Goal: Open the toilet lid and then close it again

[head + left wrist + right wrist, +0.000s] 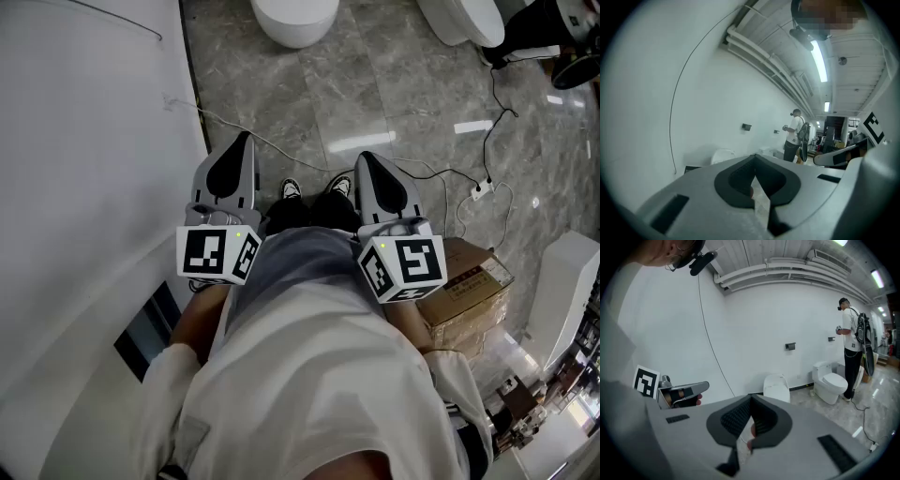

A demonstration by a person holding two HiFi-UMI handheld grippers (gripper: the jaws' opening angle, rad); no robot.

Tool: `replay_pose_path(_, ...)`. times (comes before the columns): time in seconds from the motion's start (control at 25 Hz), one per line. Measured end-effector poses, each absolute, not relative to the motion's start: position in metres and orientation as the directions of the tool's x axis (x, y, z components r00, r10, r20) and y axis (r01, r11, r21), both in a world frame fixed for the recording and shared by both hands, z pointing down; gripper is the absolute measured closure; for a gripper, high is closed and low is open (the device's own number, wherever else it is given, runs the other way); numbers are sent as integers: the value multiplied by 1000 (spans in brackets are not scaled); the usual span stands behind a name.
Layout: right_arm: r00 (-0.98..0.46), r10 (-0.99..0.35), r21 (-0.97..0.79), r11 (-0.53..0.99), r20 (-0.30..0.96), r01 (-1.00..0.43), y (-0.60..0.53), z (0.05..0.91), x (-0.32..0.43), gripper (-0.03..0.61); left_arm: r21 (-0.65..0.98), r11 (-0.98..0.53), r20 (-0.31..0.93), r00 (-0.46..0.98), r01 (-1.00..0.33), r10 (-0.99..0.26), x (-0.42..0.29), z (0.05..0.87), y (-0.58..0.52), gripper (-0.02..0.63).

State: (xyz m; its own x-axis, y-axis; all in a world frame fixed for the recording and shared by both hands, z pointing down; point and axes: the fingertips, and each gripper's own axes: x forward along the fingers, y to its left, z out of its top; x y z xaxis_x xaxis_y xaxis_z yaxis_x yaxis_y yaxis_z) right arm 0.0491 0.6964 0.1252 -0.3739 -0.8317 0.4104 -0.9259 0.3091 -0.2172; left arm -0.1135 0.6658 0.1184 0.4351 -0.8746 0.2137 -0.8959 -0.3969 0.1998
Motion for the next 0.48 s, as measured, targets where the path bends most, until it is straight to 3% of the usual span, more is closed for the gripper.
replay_pose_path(0.48, -353, -848, -214, 289, 395, -933, 680, 113, 48, 569, 199, -397, 192, 433, -896, -881, -125, 106, 653, 606)
